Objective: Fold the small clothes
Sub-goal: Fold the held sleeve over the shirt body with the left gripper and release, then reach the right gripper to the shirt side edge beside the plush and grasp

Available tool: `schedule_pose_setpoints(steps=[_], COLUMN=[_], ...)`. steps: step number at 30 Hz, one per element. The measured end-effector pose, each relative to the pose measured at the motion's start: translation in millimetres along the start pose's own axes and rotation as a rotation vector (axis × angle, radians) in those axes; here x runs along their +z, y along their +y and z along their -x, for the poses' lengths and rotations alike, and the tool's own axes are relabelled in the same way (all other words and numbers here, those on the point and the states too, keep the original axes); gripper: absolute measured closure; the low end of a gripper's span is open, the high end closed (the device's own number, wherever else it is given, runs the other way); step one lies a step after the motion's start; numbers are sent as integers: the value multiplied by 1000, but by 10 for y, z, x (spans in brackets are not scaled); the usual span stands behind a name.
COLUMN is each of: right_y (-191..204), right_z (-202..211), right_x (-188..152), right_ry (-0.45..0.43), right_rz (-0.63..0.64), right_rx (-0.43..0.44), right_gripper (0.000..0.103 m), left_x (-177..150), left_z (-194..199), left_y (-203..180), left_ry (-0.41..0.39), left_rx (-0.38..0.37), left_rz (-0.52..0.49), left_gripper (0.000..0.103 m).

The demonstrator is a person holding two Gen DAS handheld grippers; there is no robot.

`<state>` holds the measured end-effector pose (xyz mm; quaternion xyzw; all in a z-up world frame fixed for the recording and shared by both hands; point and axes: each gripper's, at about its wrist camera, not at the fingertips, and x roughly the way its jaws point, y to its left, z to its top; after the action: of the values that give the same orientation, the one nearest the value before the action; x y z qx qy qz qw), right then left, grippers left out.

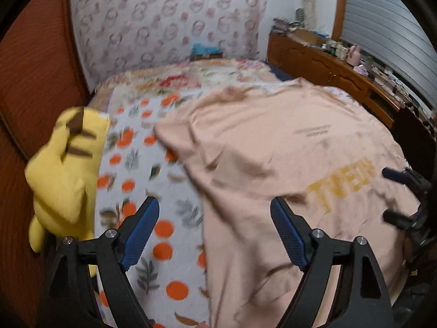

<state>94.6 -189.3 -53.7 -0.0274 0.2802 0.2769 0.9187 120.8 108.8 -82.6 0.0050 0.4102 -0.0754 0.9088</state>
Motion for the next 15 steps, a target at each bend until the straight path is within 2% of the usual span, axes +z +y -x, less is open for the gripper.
schedule_pose_setpoints(steps=[9, 15], right_y=[3, 1], right_z=[-7, -8], right_x=[7, 3], right_ry=[5, 5], right_rz=[3, 2], right_rx=[1, 5], right_gripper=[1, 1], left_x=[-209, -247], left_z=[-196, -297], left_y=[248, 273], left_ry=[33, 55], left_rx=[40, 54], left_rz=[68, 60], left_gripper=[19, 19])
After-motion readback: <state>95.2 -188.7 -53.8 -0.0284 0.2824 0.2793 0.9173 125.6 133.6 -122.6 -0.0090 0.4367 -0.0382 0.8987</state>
